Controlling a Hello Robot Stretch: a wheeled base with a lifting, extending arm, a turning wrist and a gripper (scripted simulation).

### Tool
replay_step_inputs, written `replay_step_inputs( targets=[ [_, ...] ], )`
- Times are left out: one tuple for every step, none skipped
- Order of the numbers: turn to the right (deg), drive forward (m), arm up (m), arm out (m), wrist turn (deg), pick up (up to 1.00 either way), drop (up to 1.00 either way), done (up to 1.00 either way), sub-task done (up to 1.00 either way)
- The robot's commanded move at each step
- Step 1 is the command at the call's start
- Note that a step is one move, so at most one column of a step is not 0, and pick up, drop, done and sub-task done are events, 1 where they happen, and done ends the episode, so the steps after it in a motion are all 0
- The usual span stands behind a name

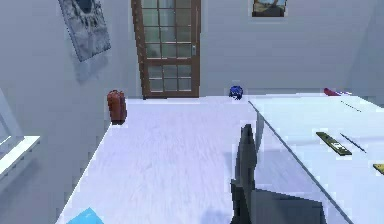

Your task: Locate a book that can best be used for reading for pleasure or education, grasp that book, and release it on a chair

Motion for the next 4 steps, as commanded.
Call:
replay_step_inputs(
  targets=[
    [9.0,0.0,0.0,0.0,0.0,0.0,0.0,0.0,0.0],
    [0.0,0.2,0.0,0.0,0.0,0.0,0.0,0.0,0.0],
    [24.0,0.0,0.0,0.0,0.0,0.0,0.0,0.0,0.0],
    [-18.0,0.0,0.0,0.0,0.0,0.0,0.0,0.0,0.0]
  ],
)
